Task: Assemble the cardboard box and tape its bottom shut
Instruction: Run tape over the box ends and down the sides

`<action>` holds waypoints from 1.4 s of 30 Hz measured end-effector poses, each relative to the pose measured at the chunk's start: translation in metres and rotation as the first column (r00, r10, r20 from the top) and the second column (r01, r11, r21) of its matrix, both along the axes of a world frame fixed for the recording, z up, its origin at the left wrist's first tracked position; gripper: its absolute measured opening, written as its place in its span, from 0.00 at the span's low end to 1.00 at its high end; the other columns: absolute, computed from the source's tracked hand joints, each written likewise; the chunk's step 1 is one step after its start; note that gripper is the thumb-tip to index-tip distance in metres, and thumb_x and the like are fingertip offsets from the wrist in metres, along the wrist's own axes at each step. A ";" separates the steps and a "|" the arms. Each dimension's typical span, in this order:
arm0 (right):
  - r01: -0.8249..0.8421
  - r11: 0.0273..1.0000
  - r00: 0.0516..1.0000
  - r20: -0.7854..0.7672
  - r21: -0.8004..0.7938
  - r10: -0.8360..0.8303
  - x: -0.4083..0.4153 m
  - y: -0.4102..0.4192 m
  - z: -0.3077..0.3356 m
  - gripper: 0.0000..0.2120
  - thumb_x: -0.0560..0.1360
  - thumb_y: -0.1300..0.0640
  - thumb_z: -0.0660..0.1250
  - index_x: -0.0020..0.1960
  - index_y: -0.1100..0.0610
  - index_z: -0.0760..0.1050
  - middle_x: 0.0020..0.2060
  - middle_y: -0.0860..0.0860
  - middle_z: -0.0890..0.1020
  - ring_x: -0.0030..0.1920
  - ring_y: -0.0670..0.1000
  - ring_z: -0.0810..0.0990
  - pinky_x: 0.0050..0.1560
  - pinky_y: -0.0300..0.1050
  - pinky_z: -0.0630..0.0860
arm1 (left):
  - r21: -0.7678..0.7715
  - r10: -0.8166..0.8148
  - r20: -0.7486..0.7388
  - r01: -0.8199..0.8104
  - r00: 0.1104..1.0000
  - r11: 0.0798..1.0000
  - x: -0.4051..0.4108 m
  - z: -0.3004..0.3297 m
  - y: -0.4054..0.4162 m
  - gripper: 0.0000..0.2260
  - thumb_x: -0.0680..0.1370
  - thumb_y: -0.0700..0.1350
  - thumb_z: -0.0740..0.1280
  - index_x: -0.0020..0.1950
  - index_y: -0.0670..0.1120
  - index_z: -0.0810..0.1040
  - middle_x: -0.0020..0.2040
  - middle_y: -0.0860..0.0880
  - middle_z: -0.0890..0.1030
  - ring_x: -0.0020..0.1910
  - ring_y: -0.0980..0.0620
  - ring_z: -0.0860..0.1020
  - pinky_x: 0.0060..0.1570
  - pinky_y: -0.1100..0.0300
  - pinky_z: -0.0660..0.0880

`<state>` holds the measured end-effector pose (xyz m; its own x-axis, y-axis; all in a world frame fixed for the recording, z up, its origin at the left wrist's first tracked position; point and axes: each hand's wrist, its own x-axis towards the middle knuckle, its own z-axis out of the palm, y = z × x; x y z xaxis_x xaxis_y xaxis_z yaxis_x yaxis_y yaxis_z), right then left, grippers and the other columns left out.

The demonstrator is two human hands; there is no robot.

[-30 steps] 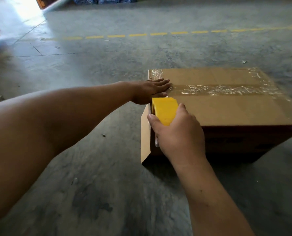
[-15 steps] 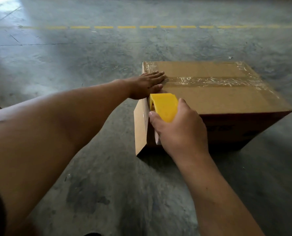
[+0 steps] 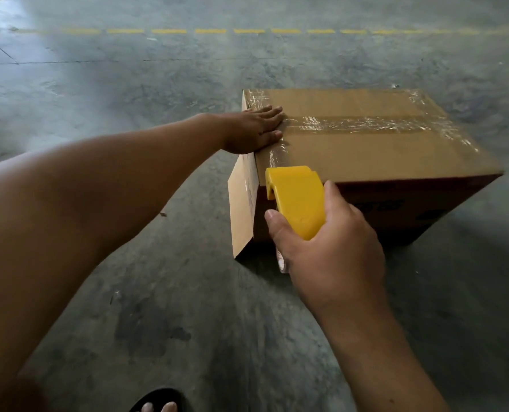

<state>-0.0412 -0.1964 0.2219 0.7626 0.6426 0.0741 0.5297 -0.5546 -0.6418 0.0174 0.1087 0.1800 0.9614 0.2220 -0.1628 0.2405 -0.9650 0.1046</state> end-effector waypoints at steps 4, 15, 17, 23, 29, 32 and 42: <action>-0.018 1.000 1.000 -0.023 -0.008 0.017 -0.004 -0.002 -0.004 0.43 0.70 0.31 0.61 0.77 0.50 0.51 0.65 0.49 0.70 0.61 0.50 0.71 0.47 0.41 0.63 | 0.011 0.006 0.006 -0.007 1.000 1.000 -0.006 0.002 -0.012 0.30 0.83 0.61 0.45 0.81 0.47 0.45 0.81 0.47 0.45 0.79 0.50 0.43 0.77 0.49 0.44; -0.016 1.000 1.000 -0.002 -0.010 0.016 0.001 -0.006 -0.012 0.43 0.70 0.32 0.62 0.77 0.50 0.52 0.64 0.49 0.71 0.59 0.50 0.71 0.47 0.41 0.63 | 0.041 -0.118 0.054 0.116 0.992 0.992 -0.019 -0.011 -0.033 0.33 0.81 0.64 0.43 0.81 0.49 0.42 0.81 0.49 0.43 0.79 0.54 0.41 0.76 0.52 0.41; -0.005 1.000 1.000 0.003 0.008 0.005 0.000 -0.011 -0.013 0.42 0.70 0.32 0.62 0.76 0.51 0.54 0.63 0.50 0.71 0.54 0.47 0.70 0.47 0.42 0.64 | 0.038 -0.101 0.051 0.099 0.994 0.994 -0.016 -0.009 -0.029 0.33 0.81 0.65 0.43 0.81 0.49 0.42 0.81 0.50 0.43 0.79 0.53 0.42 0.77 0.50 0.42; 0.010 1.000 1.000 0.011 -0.009 -0.010 -0.005 -0.021 -0.023 0.41 0.70 0.33 0.62 0.76 0.50 0.53 0.58 0.48 0.71 0.48 0.43 0.63 0.45 0.42 0.65 | 0.021 -0.074 0.036 0.073 0.997 0.997 -0.014 -0.006 -0.028 0.35 0.79 0.68 0.43 0.81 0.51 0.41 0.81 0.50 0.43 0.79 0.53 0.41 0.77 0.48 0.42; 0.030 0.999 0.999 -0.035 -0.043 -0.032 -0.005 -0.018 -0.050 0.40 0.72 0.33 0.60 0.76 0.50 0.52 0.50 0.44 0.63 0.47 0.44 0.64 0.43 0.42 0.65 | 0.026 -0.083 0.024 0.082 0.996 0.996 -0.019 -0.005 -0.035 0.39 0.77 0.72 0.44 0.80 0.51 0.39 0.81 0.51 0.41 0.79 0.54 0.40 0.77 0.49 0.41; 0.028 0.998 0.999 -0.039 -0.056 -0.031 -0.002 -0.015 -0.057 0.40 0.72 0.33 0.60 0.76 0.50 0.52 0.53 0.47 0.68 0.47 0.44 0.65 0.43 0.43 0.66 | 0.040 -0.092 0.017 0.091 0.996 0.995 -0.020 -0.005 -0.037 0.39 0.77 0.72 0.44 0.80 0.51 0.39 0.81 0.51 0.41 0.79 0.54 0.40 0.77 0.50 0.40; 0.035 0.999 0.999 -0.028 -0.014 -0.036 0.014 0.001 -0.068 0.39 0.72 0.34 0.60 0.76 0.52 0.55 0.60 0.52 0.73 0.56 0.52 0.73 0.44 0.43 0.65 | 0.063 -0.097 0.003 0.096 0.995 0.993 -0.020 -0.001 -0.042 0.48 0.71 0.77 0.49 0.80 0.49 0.38 0.81 0.48 0.40 0.79 0.50 0.40 0.76 0.48 0.40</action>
<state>-0.0276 -0.1954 0.1544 0.7867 0.6158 0.0434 0.4911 -0.5816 -0.6485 -0.0023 0.0662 0.1787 0.9797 0.1378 -0.1457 0.1456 -0.9883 0.0446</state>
